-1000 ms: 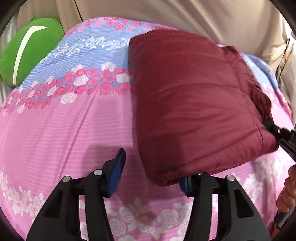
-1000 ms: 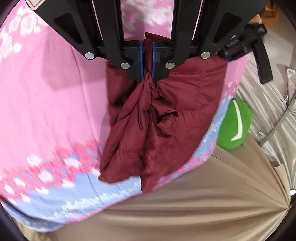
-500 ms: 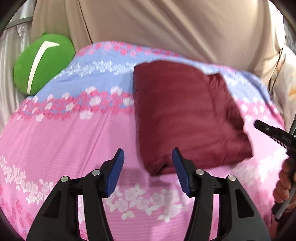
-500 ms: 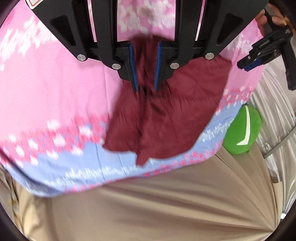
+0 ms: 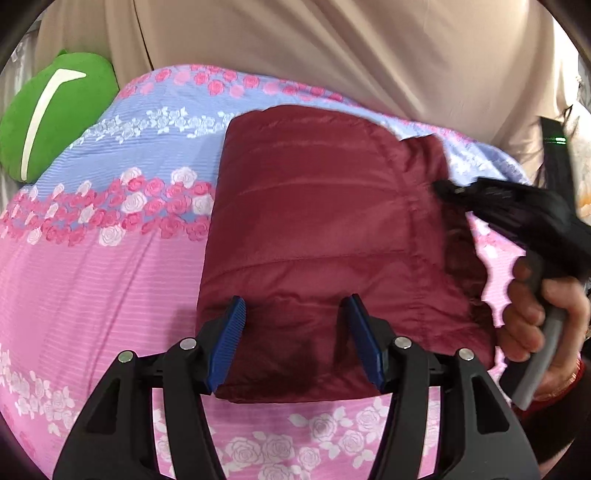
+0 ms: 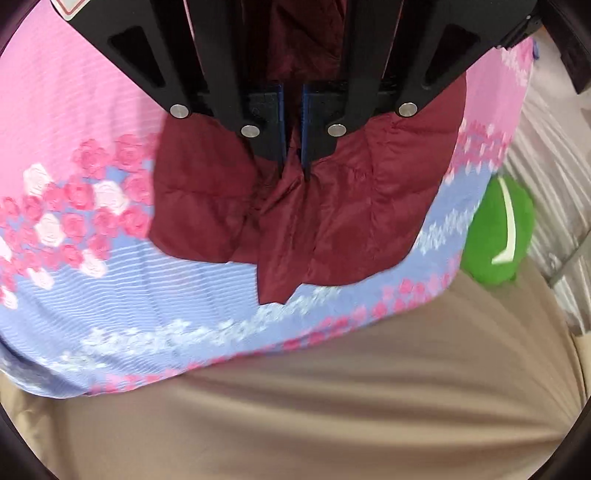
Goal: Fold large clothes
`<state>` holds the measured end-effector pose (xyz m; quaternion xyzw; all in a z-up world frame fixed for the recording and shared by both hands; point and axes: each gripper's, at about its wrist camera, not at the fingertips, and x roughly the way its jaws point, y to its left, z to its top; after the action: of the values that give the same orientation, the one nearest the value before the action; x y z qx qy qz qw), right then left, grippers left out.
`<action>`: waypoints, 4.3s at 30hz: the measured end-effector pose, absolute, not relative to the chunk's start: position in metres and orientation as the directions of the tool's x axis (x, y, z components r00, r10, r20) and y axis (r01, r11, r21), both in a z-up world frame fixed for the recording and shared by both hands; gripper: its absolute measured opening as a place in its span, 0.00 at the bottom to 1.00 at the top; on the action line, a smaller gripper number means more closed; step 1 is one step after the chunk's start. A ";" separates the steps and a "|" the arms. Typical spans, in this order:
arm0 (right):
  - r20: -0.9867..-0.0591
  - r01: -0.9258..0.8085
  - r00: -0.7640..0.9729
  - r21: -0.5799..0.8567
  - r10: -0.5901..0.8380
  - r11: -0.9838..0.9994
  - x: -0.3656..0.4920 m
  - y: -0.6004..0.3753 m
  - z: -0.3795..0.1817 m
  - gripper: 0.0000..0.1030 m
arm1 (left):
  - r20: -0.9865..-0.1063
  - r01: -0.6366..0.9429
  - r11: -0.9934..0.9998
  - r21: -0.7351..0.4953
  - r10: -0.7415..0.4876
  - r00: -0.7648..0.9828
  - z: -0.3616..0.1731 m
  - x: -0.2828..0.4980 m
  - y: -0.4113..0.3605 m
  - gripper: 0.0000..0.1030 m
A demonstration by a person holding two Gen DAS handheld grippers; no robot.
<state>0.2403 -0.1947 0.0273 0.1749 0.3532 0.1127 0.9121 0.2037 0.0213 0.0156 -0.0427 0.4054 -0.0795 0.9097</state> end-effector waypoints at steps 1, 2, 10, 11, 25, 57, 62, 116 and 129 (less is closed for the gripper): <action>-0.618 -0.071 0.716 0.397 0.324 0.915 0.243 -0.196 0.021 0.06 | -0.734 0.112 0.984 -0.138 -0.177 0.656 0.012 0.205 0.019 0.56; -0.671 -0.068 0.665 0.383 0.328 0.921 0.253 -0.193 0.002 0.07 | -0.736 0.111 0.985 -0.130 -0.171 0.655 0.009 0.206 0.017 0.58; -0.599 0.001 0.739 0.459 0.308 0.889 0.232 -0.239 0.024 0.10 | -0.741 0.115 0.988 -0.104 -0.154 0.653 0.002 0.209 0.008 0.66; -0.599 0.035 0.747 0.469 0.289 0.882 0.234 -0.252 0.024 0.14 | -0.741 0.115 0.988 -0.106 -0.156 0.653 0.002 0.209 0.008 0.66; -0.715 0.006 0.655 0.331 0.246 0.944 0.265 -0.212 0.000 0.08 | -0.745 0.100 0.993 -0.057 -0.109 0.658 0.001 0.207 0.002 0.69; -0.693 -0.020 0.718 0.067 0.061 0.998 0.052 -0.172 -0.030 0.36 | -0.669 0.031 0.999 0.034 0.000 0.744 -0.006 0.116 -0.010 0.86; -0.710 -0.022 0.703 0.052 0.053 0.998 0.041 -0.166 -0.043 0.41 | -0.682 0.026 0.999 0.045 0.012 0.731 -0.019 0.104 -0.014 0.86; -0.702 0.011 0.712 -0.019 -0.022 1.000 0.023 -0.151 -0.046 0.51 | -0.687 -0.043 0.997 0.070 0.079 0.722 -0.035 0.092 -0.016 0.87; -0.703 0.026 0.710 -0.024 -0.036 0.999 0.021 -0.147 -0.046 0.51 | -0.690 -0.039 0.997 0.072 0.079 0.719 -0.035 0.092 -0.016 0.85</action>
<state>0.0213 -0.1470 -0.0455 -0.0063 0.3805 -0.0166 0.9246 0.0921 -0.0164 -0.0349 0.0262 0.3734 0.0318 0.9267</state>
